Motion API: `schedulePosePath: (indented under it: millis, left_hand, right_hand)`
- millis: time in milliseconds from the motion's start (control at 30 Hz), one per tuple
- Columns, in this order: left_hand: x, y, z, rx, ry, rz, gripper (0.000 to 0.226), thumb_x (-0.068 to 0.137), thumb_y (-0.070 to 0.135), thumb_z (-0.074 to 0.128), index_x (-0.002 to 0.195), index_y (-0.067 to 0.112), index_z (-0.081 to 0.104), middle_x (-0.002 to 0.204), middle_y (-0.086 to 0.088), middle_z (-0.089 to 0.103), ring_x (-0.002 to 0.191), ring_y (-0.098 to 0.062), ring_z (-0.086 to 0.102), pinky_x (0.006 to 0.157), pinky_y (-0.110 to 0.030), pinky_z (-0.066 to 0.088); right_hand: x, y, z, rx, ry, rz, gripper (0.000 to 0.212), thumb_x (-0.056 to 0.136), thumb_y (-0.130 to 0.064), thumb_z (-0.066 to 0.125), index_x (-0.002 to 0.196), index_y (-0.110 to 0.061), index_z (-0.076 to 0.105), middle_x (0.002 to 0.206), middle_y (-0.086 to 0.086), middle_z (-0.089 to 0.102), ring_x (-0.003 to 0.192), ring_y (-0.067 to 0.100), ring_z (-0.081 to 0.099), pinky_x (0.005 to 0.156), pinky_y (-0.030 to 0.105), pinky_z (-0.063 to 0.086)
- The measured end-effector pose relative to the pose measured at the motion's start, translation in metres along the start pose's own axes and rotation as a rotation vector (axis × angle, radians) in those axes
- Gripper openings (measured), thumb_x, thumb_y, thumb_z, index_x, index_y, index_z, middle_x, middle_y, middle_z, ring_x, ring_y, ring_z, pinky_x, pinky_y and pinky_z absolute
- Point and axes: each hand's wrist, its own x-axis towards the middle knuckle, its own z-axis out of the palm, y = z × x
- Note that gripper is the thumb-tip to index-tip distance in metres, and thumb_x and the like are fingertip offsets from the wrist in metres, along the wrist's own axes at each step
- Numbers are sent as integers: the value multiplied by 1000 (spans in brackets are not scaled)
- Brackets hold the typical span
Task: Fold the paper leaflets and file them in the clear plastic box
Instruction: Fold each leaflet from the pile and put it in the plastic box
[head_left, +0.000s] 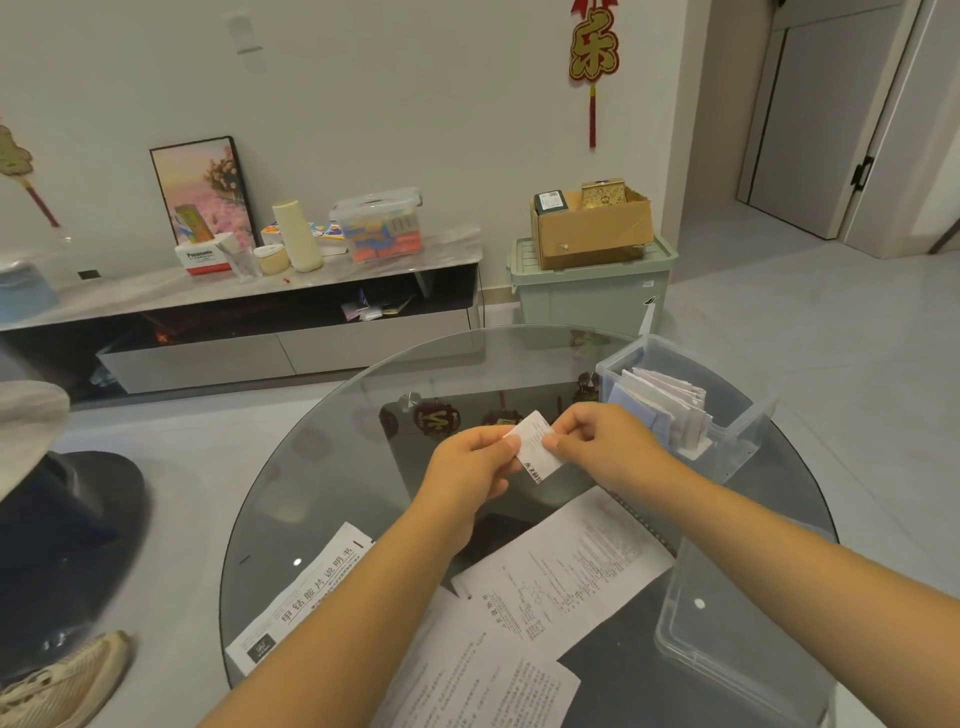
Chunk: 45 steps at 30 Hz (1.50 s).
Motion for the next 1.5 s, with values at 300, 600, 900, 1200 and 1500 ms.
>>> schedulePosePath:
  millis: [300, 600, 900, 1200, 1500]
  left_hand:
    - [13, 31, 30, -123, 81, 124, 12, 88, 7, 63, 96, 11, 71, 90, -6, 74, 67, -2, 66, 56, -11, 46]
    - [42, 62, 87, 106, -26, 265, 17, 95, 15, 54, 109, 17, 63, 102, -1, 69, 83, -7, 64, 60, -14, 51]
    - [91, 57, 124, 1123, -330, 774, 42, 94, 30, 28, 123, 23, 58, 122, 2, 59, 115, -13, 45, 108, -34, 12]
    - [107, 53, 135, 1424, -396, 930, 83, 74, 45, -4, 119, 20, 60, 114, 1, 58, 111, -14, 43, 111, -41, 9]
    - [111, 51, 136, 1414, -422, 869, 64, 83, 38, 10, 104, 15, 65, 107, -1, 61, 106, -14, 45, 113, -43, 8]
  right_hand:
    - [4, -12, -43, 123, 137, 16, 7, 87, -26, 64, 85, -20, 68, 76, 0, 69, 59, 6, 55, 52, 16, 41]
    - [16, 7, -101, 89, 419, 67, 10, 87, -19, 65, 90, -14, 73, 72, -1, 69, 59, 9, 58, 59, 20, 42]
    - [23, 41, -120, -321, 570, 126, 20, 87, -7, 52, 86, -5, 72, 83, 13, 69, 79, 30, 63, 71, 37, 54]
    - [32, 50, -109, -556, 517, 157, 20, 92, -16, 49, 95, -11, 67, 100, 6, 58, 86, 25, 58, 70, 30, 44]
    - [39, 52, -100, -682, 485, 185, 20, 90, -4, 47, 93, -9, 67, 95, 5, 56, 72, 21, 48, 52, 23, 29]
